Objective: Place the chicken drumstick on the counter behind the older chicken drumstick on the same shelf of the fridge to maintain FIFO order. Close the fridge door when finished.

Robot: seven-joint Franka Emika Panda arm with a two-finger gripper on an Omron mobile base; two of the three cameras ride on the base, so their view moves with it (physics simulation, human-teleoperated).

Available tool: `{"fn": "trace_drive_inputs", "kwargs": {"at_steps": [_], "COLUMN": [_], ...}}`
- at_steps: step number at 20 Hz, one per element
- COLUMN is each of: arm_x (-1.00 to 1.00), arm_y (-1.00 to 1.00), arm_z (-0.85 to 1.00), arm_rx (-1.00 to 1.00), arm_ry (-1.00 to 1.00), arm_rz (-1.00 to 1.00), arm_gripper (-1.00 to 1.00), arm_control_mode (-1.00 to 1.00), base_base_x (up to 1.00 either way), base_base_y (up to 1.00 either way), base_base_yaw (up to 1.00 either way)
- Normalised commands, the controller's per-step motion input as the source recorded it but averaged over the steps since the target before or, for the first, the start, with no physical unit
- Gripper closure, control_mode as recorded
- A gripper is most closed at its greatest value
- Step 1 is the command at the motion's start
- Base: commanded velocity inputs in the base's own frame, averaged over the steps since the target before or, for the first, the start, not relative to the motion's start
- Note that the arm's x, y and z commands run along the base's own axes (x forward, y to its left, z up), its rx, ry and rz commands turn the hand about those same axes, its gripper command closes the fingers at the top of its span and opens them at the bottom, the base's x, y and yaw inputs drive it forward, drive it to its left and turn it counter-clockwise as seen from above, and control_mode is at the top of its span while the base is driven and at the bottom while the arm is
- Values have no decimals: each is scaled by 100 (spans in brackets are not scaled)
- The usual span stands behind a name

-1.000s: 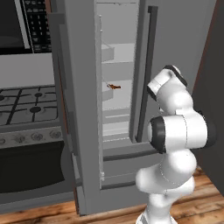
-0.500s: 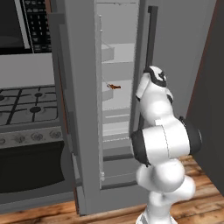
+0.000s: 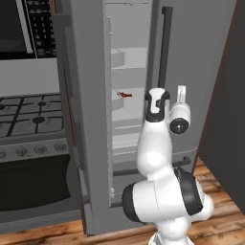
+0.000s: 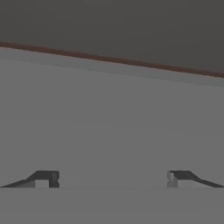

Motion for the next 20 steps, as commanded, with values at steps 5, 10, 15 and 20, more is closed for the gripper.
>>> {"fn": "trace_drive_inputs", "kwargs": {"at_steps": [5, 10, 15, 20], "arm_x": [-98, -95, -82, -79], "arm_y": [0, 0, 27, 61], "arm_z": [100, 97, 70, 55], "arm_rx": [0, -1, -15, -25], "arm_ry": [0, 0, 0, 0], "arm_rz": [3, 1, 0, -1], "arm_gripper": [-100, -100, -100, -100], "arm_control_mode": [-100, -100, -100, -100], "base_base_x": [0, 0, 0, 0], "base_base_y": [0, 0, 0, 0], "base_base_yaw": [0, 0, 0, 0]}}
